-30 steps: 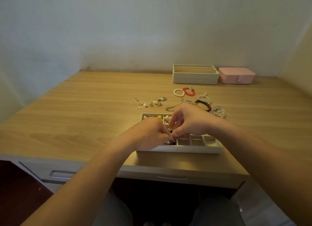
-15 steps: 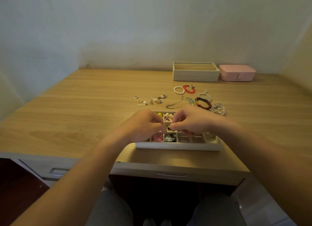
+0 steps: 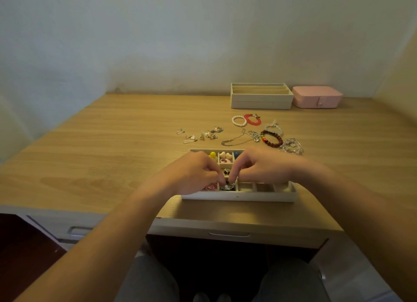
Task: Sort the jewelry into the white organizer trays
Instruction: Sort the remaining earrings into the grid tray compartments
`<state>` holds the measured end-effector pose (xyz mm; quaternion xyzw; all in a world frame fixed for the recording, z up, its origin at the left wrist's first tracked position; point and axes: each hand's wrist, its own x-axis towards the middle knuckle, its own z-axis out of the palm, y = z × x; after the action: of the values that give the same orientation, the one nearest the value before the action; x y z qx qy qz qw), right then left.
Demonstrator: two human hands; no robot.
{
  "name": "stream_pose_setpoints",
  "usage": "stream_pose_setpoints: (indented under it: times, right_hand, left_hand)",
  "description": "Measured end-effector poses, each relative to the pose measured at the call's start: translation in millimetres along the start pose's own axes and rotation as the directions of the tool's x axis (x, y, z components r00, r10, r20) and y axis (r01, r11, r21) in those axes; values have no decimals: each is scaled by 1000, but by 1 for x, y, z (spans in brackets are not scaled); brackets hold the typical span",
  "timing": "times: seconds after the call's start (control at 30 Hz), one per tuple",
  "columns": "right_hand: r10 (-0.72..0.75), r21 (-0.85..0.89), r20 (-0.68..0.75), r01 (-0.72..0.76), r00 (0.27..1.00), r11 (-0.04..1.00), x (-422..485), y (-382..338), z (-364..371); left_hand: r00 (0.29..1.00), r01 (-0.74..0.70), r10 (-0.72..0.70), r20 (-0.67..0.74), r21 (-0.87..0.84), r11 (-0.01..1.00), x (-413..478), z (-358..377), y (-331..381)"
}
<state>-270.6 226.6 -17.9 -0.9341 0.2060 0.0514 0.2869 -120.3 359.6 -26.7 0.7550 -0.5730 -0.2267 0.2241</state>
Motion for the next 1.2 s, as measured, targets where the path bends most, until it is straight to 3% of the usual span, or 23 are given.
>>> stream_pose_setpoints:
  times: [0.3, 0.4, 0.5, 0.73, 0.93, 1.07, 1.2]
  right_hand:
    - [-16, -27, 33, 17, 999, 999, 2, 0, -3]
    - [-25, 65, -79, 30, 997, 997, 5, 2, -10]
    - [10, 150, -188, 19, 982, 989, 12, 6, -12]
    - [56, 194, -309, 5, 949, 981, 46, 18, -19]
    - [140, 272, -476, -7, 868, 962, 70, 40, -35]
    - [185, 293, -444, -52, 877, 955, 89, 61, -43]
    - [152, 213, -343, -80, 927, 974, 99, 74, -45]
  left_hand:
    - [999, -21, 22, 38, -7, 1000, 3, -9, 4]
    - [995, -31, 19, -95, -129, 991, 7, -18, -1]
    - [984, 6, -27, -175, -119, 993, 15, -23, -9]
    - [943, 82, -125, -309, -149, 985, 44, -29, -26]
    - [909, 89, -175, -378, -234, 968, 81, -33, -37]
    - [926, 98, -178, -334, -243, 965, 117, -26, -40]
    - [968, 56, -84, -237, -122, 991, 145, -18, -41]
